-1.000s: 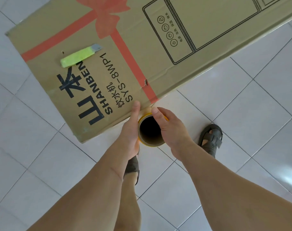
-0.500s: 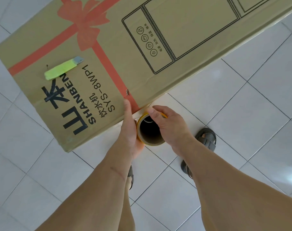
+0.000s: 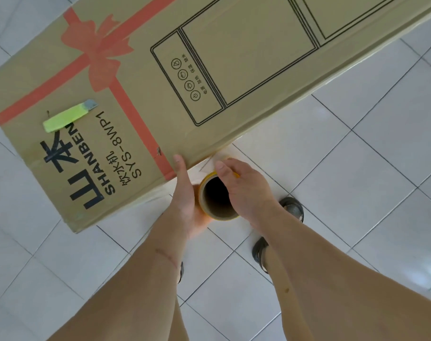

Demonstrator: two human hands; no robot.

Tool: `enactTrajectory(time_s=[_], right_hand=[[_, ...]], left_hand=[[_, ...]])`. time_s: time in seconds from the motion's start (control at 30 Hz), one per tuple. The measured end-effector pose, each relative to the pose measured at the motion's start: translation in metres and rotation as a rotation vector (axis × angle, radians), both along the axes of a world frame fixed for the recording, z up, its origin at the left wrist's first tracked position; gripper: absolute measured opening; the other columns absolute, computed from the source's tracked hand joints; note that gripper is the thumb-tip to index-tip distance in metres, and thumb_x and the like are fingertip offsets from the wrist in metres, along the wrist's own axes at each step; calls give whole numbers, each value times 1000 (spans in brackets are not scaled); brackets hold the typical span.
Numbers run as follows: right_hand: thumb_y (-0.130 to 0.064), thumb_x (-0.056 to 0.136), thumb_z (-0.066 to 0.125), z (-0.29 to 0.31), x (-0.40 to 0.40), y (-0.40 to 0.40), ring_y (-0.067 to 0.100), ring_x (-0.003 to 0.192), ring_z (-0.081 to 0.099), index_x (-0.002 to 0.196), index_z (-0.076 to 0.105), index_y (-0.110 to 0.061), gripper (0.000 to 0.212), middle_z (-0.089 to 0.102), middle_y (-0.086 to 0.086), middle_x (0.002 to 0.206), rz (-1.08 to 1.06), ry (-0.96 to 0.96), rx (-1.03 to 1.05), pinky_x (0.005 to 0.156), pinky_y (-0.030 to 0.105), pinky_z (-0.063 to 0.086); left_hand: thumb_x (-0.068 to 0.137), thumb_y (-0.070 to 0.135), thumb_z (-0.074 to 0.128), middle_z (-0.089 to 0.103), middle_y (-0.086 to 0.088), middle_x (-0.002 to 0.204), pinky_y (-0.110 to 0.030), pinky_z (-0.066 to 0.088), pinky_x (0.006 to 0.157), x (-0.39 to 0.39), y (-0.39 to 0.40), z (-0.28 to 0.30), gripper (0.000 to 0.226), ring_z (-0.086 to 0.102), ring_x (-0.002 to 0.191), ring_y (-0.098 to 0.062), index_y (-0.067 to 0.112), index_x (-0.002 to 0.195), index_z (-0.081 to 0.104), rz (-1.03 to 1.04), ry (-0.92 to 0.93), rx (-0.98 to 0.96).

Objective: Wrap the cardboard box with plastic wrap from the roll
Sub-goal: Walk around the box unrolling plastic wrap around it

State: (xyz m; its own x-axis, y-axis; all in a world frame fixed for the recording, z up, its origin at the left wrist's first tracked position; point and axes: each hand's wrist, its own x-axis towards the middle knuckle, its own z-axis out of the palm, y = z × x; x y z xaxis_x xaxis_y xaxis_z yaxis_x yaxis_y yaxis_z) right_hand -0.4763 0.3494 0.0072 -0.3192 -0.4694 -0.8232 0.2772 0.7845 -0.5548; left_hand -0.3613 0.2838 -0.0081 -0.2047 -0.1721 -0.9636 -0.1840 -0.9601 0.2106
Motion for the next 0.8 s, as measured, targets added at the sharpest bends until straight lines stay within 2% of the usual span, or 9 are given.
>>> enactTrajectory(time_s=[0.13,0.23,0.33,0.43,0.47,0.53,0.6,0.67,0.8], right_hand=[[-60,91,53,-3,-14,-2,15,113,57,128,61,-35,44,62,-10,123,22,-30,-3,102,37,46],[-64,91,50,-1,-19,-1,15,118,55,132,57,-37,50,60,-10,128,-10,-83,6,105,37,44],[-57,94,51,5,-35,3,14,113,56,123,63,-34,39,61,-10,122,40,-57,-17,99,33,45],[-46,96,55,8,-55,5,11,106,55,100,63,-40,11,59,-14,114,122,6,-42,95,29,45],[-45,96,56,7,-60,5,11,107,55,100,63,-42,9,59,-14,116,124,19,-46,95,29,44],[-47,93,60,4,-65,6,12,112,55,115,64,-38,24,59,-11,124,92,3,-46,97,29,46],[-53,89,63,3,-65,6,13,116,55,130,59,-36,45,58,-10,129,26,-40,-19,98,29,46],[-60,87,62,4,-67,5,13,116,56,134,56,-36,54,59,-10,128,-47,-66,8,95,29,46],[-57,86,65,6,-83,3,10,102,62,125,63,-32,47,63,-11,118,-64,8,53,91,30,50]], left_hand=[[84,103,28,80,-10,133,-53,52,117,-14,-5,-2,108,75,127,-29,24,143,71,-114,-128,-75],[96,90,34,81,-13,127,-46,58,107,-28,-3,0,92,78,120,-28,18,133,77,-78,-168,-167],[90,98,25,81,-18,126,-53,51,116,-39,13,3,108,75,124,-35,12,113,86,31,-96,-93],[76,108,18,75,-18,139,-61,43,124,-48,27,-2,125,67,136,-40,15,135,77,122,2,-3],[72,111,18,75,-16,140,-61,43,123,-52,29,-4,128,67,137,-39,19,141,73,117,11,-13],[69,111,29,78,-14,134,-59,48,120,-60,30,-4,125,72,131,-35,20,144,70,100,-70,-50],[84,99,41,83,-12,123,-57,53,117,-66,26,-5,103,77,121,-30,16,137,72,61,-165,-132],[98,87,37,83,-14,122,-57,52,118,-73,21,-3,90,78,120,-30,13,132,75,22,-134,-155],[85,101,22,79,-17,132,-54,50,118,-83,12,0,113,73,129,-34,14,137,73,-11,15,-15]])
